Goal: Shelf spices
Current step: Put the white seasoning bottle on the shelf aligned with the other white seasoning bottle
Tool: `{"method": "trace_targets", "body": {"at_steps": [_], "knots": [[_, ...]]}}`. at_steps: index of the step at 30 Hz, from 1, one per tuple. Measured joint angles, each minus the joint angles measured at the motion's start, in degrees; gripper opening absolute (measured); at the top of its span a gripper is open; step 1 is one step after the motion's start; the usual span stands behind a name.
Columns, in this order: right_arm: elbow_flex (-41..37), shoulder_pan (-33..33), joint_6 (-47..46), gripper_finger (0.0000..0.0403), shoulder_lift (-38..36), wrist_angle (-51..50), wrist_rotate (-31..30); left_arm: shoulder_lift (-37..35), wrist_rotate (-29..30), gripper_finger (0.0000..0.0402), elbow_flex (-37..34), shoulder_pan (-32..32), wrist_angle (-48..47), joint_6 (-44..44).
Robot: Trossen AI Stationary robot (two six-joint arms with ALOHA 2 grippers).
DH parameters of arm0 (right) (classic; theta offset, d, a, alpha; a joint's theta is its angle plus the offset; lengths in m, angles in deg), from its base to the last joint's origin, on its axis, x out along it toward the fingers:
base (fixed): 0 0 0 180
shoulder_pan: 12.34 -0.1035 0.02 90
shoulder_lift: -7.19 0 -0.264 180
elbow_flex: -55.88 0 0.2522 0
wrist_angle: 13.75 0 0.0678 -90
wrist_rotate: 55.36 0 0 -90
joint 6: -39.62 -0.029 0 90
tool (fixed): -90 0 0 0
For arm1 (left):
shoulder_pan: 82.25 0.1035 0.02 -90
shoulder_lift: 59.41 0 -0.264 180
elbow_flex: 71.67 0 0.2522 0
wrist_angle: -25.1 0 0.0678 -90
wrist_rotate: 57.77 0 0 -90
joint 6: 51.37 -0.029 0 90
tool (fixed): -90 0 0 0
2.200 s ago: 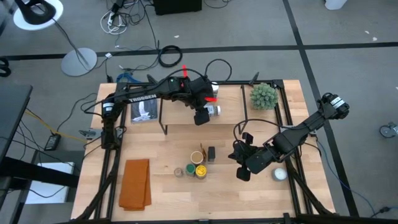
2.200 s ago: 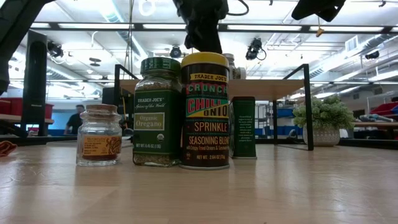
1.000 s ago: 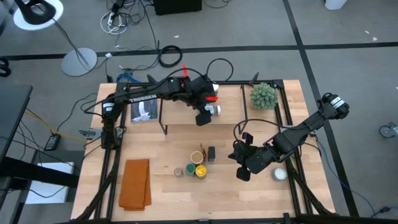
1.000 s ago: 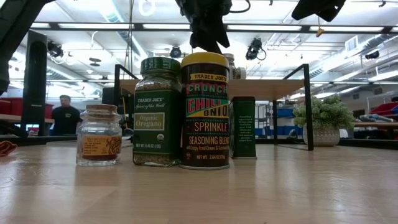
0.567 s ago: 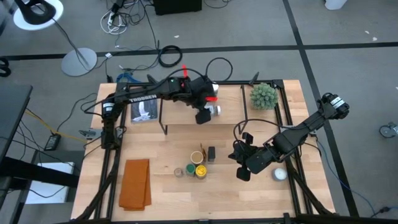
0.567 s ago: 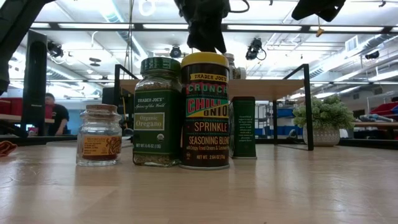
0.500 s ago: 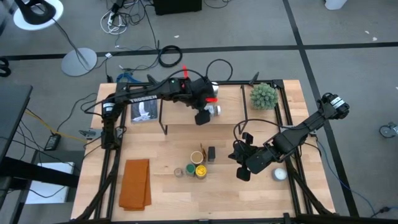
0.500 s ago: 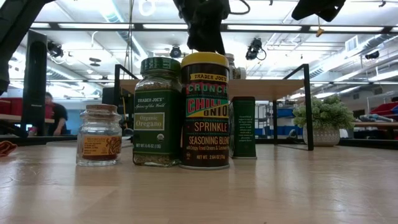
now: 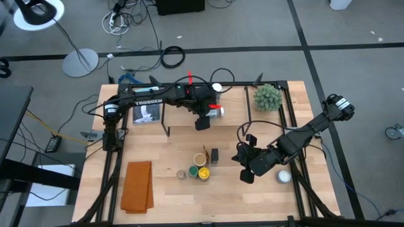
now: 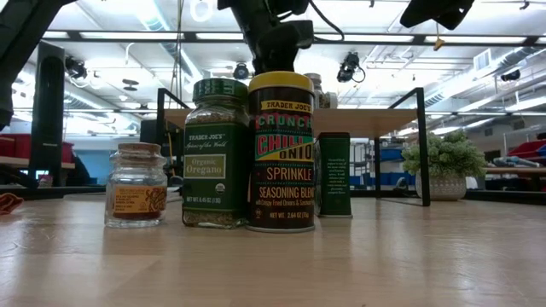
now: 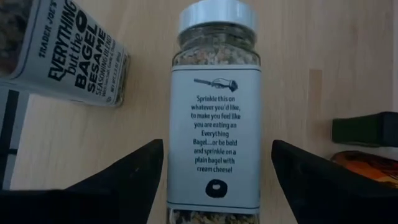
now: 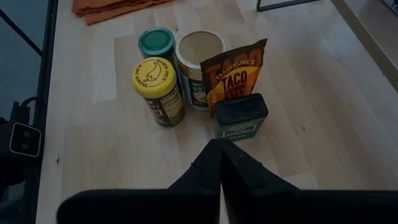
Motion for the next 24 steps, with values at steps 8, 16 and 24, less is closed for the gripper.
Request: {"method": "trace_targets", "body": {"at_steps": [8, 16, 24], "knots": [[0.00, 0.00, 0.00, 0.0006, 0.00, 0.00, -0.02, 0.00, -0.11, 0.0250, 0.00, 0.00, 0.14, 0.04], [0.00, 0.00, 0.00, 0.0005, 0.00, 0.00, -0.02, -0.01, -0.16, 0.0190, 0.00, 0.00, 0.10, 0.08], [0.00, 0.02, 0.02, 0.0004, 0.00, 0.00, 0.00, 0.00, -0.13, 0.0197, 0.01, -0.07, 0.12, 0.10]]}}
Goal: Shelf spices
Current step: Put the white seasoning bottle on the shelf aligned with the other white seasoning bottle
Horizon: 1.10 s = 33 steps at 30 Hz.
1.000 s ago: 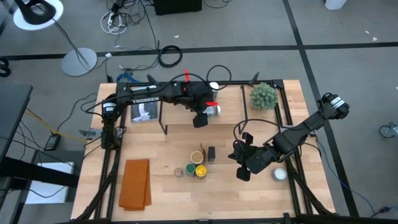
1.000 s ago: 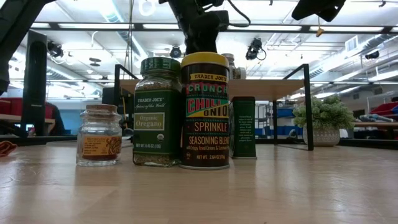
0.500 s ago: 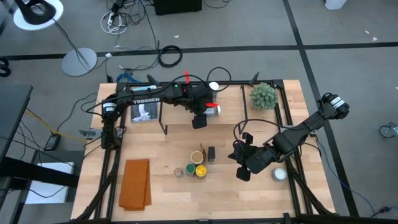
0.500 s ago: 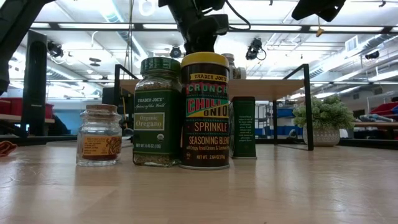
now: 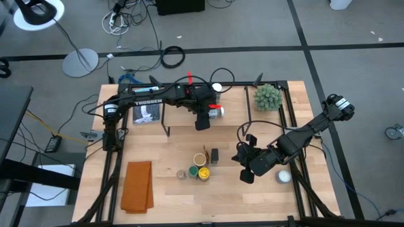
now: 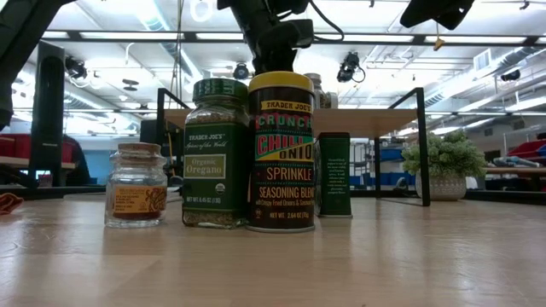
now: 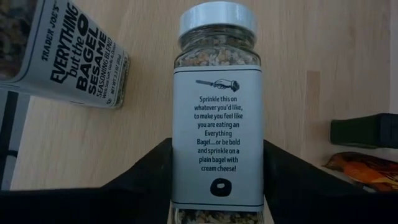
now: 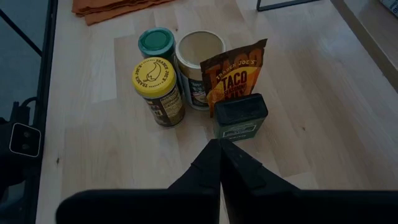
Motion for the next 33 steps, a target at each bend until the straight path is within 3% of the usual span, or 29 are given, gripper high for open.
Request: {"method": "trace_targets", "body": {"at_steps": [23, 33], "knots": [[0.00, 0.00, -0.10, 0.0006, 0.00, -0.89, -0.04, 0.00, -10.48, 0.0194, 11.66, -1.75, -0.63, 1.85], [0.00, -1.21, -17.23, 0.0006, 0.00, -12.28, -1.51, 0.00, -10.54, 0.0194, 13.67, -2.62, 5.99, 1.97]]}}
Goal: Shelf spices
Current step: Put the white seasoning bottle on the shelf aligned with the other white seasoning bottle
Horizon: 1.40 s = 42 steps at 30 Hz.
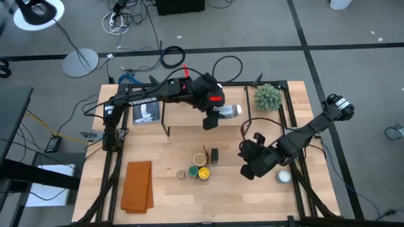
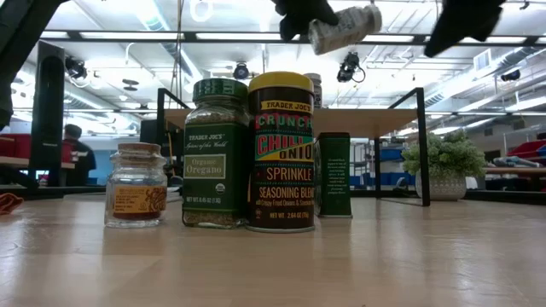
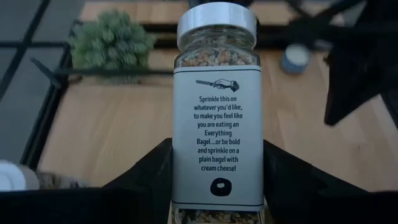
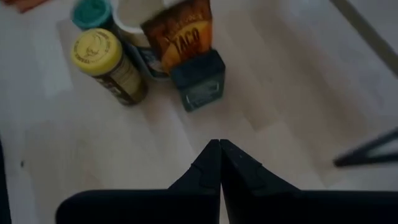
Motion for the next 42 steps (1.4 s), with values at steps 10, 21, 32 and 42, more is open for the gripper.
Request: {"method": "trace_targets", "body": {"at_steps": [10, 21, 32, 42], "knots": [[0.02, -5.95, -8.40, 0.0003, -0.07, -2.09, -4.09, -0.01, 0.07, 0.0194, -0.76, -1.77, 11.67, 0.22], [0.35, -19.93, -41.54, 0.0001, -0.50, -21.69, -12.69, 0.00, 4.99, 0.0194, -15.28, -7.12, 48.36, -4.70], [8.47, -24.54, -52.19, 0.0001, -0.04, -33.18, -13.13, -0.26, 18.21, 0.0194, -42.25, -11.91, 87.45, -2.82], [9.09, -19.24, -42.60, 0.0000, 2.53, -32.60, -26.81, -1.09, 51.48, 0.0194, -57.71, -20.77, 115.25, -14.85]]}}
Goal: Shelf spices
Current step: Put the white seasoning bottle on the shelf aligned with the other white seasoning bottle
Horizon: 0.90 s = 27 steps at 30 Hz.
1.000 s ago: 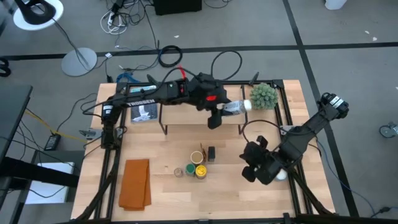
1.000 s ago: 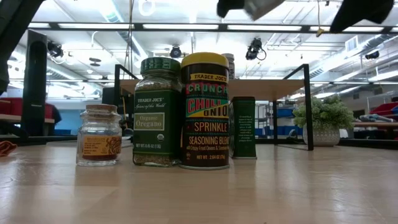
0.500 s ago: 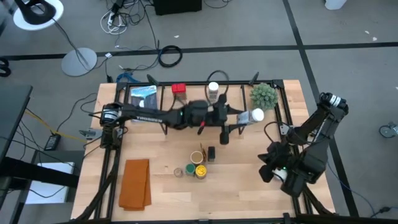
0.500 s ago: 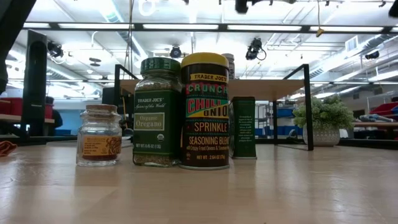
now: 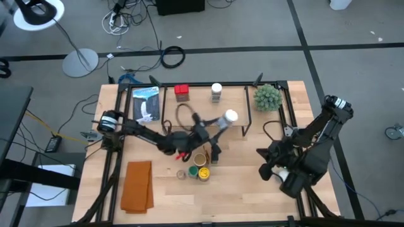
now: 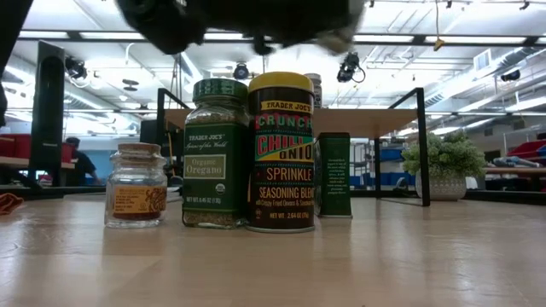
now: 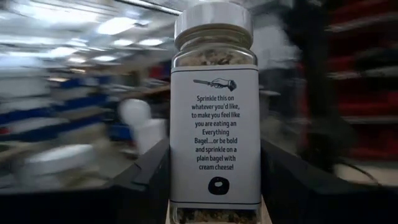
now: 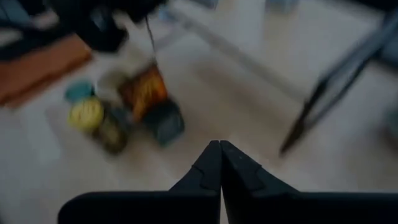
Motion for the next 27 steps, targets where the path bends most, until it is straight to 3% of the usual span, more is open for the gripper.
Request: {"method": "trace_targets", "body": {"at_steps": [3, 8, 17, 27], "knots": [[0.00, 2.04, 2.58, 0.0004, 2.98, 0.52, -8.08, -0.22, 4.56, 0.0194, -1.35, -1.85, 5.45, -3.42], [0.00, 6.53, 2.77, 0.0013, 8.46, 1.80, -15.95, -0.22, 6.12, 0.0194, -1.63, -2.73, 6.20, -5.30], [-0.04, 14.52, 2.08, 0.0013, 12.38, 6.01, -17.93, -0.13, 12.37, 0.0194, -1.63, -2.70, 5.60, -5.40], [4.36, 16.78, 10.20, 0.0035, 12.12, 9.46, -19.33, -0.09, 12.40, 0.0194, -1.63, -3.31, 4.03, -6.83]]}}
